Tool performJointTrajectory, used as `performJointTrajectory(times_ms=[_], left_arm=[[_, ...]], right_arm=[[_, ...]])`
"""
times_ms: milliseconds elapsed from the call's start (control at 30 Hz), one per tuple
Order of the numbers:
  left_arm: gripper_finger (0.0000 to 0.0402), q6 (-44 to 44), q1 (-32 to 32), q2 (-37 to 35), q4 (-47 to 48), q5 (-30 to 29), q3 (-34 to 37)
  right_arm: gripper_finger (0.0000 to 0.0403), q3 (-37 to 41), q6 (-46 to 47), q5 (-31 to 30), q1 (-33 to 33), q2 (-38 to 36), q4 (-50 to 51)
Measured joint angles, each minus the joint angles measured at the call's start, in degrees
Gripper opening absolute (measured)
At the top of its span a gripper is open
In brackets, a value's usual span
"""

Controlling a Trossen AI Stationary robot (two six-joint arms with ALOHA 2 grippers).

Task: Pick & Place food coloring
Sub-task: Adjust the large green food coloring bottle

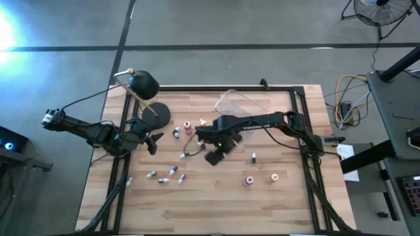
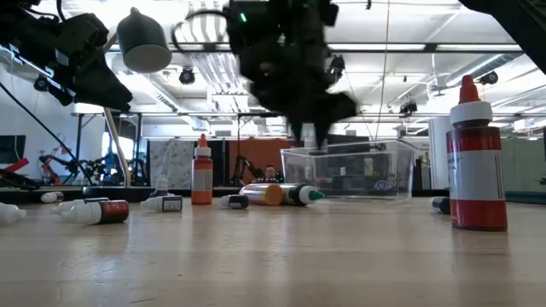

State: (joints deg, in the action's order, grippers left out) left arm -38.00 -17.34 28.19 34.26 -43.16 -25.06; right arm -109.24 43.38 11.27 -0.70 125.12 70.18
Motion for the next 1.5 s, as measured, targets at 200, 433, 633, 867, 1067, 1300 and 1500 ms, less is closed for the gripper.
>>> performJointTrajectory(times_ms=[200,433,633,867,1067,1300,1500], left_arm=[[0.0177,-0.6,0.0,0.0,0.0,0.0,0.0],[0.0177,-0.9,0.0,0.0,0.3,0.0,0.0],[0.0177,-1.6,0.0,0.0,2.6,-0.7,0.0],[0.0177,-1.8,0.0,0.0,3.0,-3.7,0.0],[0.0177,-1.5,0.0,0.0,3.1,-4.9,0.0],[0.0177,-1.7,0.0,0.0,3.1,-4.8,0.0],[0.0177,-1.9,0.0,0.0,3.1,-4.7,0.0]], right_arm=[[0.0183,-1.4,-10.5,-24.4,2.5,0.0,-10.4],[0.0182,6.7,11.1,-24.6,3.3,-0.4,-8.3],[0.0163,10.8,16.8,-34.0,9.2,-6.4,-10.6],[0.0136,18.5,4.9,-39.5,12.9,-16.5,-10.9],[0.0134,27.7,6.8,-34.1,11.4,-19.9,-15.5],[0.0134,36.0,1.8,-33.1,11.0,-17.8,-36.1],[0.0135,39.9,2.7,-37.6,9.4,-16.0,-36.3]])
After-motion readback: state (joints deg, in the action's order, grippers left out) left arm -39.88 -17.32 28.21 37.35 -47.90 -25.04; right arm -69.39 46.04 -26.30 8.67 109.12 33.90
